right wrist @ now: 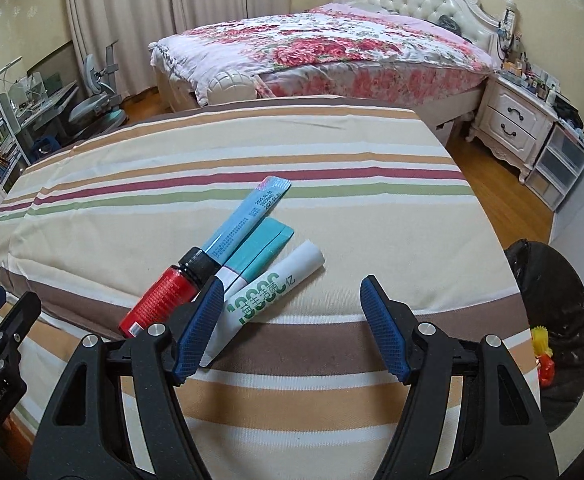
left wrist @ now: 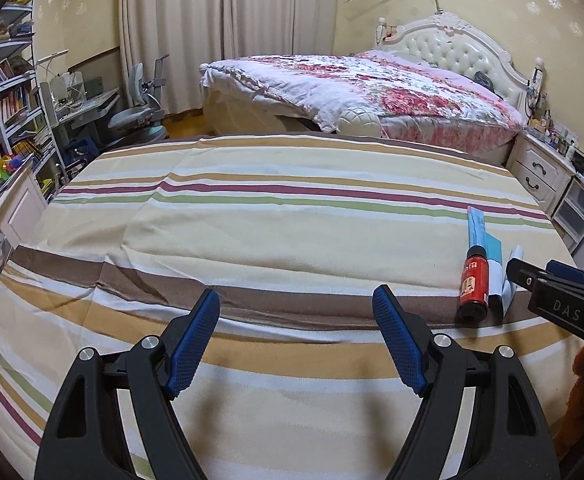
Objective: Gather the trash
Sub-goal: 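Move both tools back from the bin toward the remaining items on the bed, then grasp the white tube with the right gripper while the left grasps the red spray can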
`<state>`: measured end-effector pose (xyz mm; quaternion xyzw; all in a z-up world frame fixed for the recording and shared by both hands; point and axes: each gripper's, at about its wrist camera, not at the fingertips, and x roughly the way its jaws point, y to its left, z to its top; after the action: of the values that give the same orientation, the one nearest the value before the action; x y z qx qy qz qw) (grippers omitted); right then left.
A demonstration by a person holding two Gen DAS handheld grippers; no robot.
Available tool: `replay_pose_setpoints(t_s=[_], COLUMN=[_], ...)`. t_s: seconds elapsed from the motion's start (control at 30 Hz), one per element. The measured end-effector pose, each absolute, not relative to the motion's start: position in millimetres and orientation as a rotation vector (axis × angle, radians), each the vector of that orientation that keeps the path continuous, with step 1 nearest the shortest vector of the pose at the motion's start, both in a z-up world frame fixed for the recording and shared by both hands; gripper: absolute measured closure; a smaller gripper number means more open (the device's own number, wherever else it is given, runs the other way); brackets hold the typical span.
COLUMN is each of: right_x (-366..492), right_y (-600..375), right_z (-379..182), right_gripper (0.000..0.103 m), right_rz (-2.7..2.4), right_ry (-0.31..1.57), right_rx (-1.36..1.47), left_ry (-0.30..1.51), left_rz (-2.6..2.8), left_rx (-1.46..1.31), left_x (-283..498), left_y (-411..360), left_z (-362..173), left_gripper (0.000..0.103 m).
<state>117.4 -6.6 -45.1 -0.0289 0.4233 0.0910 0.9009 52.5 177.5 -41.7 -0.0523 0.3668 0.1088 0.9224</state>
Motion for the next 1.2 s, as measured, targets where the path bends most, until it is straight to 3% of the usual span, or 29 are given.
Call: replay_pose_setpoints(t_s=[0.43, 0.53, 0.67, 0.77, 1.2], right_x=[113.5, 114.6, 117.8, 117.3, 114.7], right_y=[-21.3, -18.0, -17.6, -23.1, -52.3], right_z=[-52.2, -50.4, -54.9, -55.8, -57.7], right_gripper=[0.034, 0.042, 0.070, 0.081, 0.083], right_rz=[0.165, 0.168, 0.189, 0.188, 0.158], right_ry=[0.887, 0.866, 0.888, 0.885, 0.876], right_rx=[-0.062, -0.072, -0.079, -0.075, -0.028], left_ry=[0.768, 0.768, 0.768, 0.766, 0.783], left_rz=[0.192, 0.180, 0.161, 0.142, 0.040], left_rx=[-0.112, -0.107, -0.096, -0.092, -0.057], left_x=[55.6, 56.8, 60.1, 63.6, 92.3], left_y=[168.4, 162.9, 154.5, 146.7, 106.6], left_z=[-46.9, -46.6, -45.8, -43.9, -44.4], left_gripper=[0.027, 0.027, 0.027, 0.027, 0.027])
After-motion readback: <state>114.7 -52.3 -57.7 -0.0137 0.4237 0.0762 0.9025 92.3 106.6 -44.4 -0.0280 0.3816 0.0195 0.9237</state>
